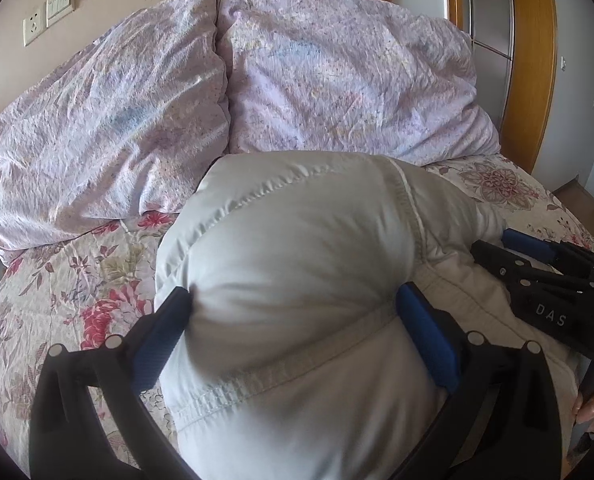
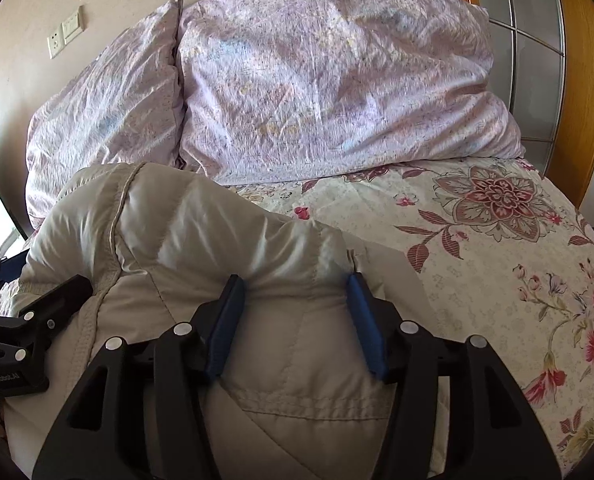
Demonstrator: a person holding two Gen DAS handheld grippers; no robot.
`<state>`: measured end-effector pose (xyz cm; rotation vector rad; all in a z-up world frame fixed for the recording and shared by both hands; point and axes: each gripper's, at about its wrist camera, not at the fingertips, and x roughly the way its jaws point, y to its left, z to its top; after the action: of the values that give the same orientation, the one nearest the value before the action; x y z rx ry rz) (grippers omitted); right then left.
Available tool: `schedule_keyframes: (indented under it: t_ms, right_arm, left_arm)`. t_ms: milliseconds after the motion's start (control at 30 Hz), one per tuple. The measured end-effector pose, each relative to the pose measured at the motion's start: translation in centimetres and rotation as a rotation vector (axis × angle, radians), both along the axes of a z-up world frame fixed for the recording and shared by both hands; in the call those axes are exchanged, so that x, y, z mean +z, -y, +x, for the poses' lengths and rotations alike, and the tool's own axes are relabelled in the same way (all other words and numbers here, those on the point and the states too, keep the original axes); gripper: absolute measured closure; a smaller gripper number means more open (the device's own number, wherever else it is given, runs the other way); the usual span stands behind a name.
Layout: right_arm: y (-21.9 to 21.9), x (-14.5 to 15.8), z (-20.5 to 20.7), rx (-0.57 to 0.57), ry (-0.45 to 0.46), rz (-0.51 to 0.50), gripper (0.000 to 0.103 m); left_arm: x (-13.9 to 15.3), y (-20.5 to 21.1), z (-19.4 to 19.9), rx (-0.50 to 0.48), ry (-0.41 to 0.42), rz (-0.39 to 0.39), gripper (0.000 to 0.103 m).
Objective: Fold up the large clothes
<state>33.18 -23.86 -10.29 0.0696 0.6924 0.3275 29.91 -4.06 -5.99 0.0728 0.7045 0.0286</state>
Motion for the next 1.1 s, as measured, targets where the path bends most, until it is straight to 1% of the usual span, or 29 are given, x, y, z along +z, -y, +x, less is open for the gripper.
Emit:
schedule_keyframes:
  t_ms: [300, 467, 633, 1100]
  right_arm:
    - [-0.7, -0.7, 0.9, 0.026, -0.054, -0.039, 0.047]
    - [-1.2, -0.9, 1.3, 0.014, -0.061, -0.067, 0.047]
    - [-1.3, -1.1, 1.4, 0.009, -0.053, -0.074, 0.047]
    - [-1.8, -1.4, 1.9, -0.001, -0.055, -0.113, 0.046]
  left_arm:
    - [-0.9, 0.2, 0.6, 0.005, -0.023, 0.010, 0.002]
    - [-1.3, 0.1, 1.1, 0.008, -0.041, 0.005, 0.002]
    - [-1.5, 0.0, 1.2, 0.014, -0.036, 0.005, 0.002]
    - [-2.1, 0.7, 1.9, 0.035, -0.052, 0.072, 0.002]
